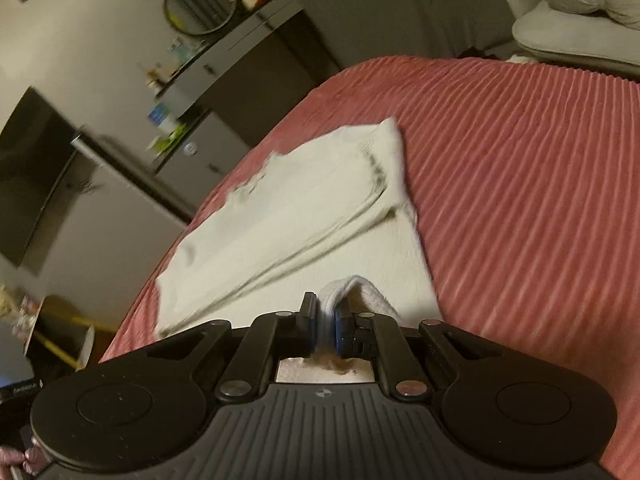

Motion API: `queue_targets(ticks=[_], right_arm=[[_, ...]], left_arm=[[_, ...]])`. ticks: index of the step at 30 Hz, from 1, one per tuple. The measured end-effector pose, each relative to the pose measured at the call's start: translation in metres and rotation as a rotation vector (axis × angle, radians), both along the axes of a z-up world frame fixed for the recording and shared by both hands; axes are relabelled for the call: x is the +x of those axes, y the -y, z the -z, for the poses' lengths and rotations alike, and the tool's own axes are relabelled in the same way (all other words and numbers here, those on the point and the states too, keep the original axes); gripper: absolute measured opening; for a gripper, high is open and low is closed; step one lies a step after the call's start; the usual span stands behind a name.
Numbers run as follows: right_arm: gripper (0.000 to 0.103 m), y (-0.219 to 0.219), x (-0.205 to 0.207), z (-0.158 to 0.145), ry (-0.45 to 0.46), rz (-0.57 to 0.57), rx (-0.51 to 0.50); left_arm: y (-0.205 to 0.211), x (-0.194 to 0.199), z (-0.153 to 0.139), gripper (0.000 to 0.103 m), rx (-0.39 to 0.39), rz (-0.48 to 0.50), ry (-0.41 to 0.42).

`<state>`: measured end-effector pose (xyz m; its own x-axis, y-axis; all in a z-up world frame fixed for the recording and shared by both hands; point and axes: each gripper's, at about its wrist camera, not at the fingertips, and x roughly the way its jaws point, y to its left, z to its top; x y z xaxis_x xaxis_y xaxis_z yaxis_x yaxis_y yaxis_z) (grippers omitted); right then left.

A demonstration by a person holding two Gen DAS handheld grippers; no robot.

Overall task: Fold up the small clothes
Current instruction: 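Carry the pinched hem over the body toward the collar with both tools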

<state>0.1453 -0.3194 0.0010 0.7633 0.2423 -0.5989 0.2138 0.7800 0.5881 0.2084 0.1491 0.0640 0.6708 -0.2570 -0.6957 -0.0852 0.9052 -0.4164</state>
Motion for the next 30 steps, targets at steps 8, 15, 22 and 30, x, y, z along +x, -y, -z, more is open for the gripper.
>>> queue_targets(ticks=[8, 15, 22, 30], right_arm=[[0.037, 0.001, 0.008, 0.015, 0.021, -0.052, -0.296], [0.042, -0.010, 0.015, 0.029, -0.005, -0.167, -0.424], [0.042, -0.016, 0.030, 0.045, -0.044, -0.200, -0.417], [0.007, -0.024, 0.023, 0.049, -0.028, -0.248, -0.464]], left_arm=[[0.019, -0.029, 0.052, 0.067, 0.103, 0.204, -0.027], [0.020, -0.034, 0.096, 0.067, -0.061, 0.171, -0.159], [0.017, -0.027, 0.095, 0.028, -0.087, 0.142, -0.172], [0.012, -0.031, 0.088, 0.011, -0.098, 0.125, -0.114]])
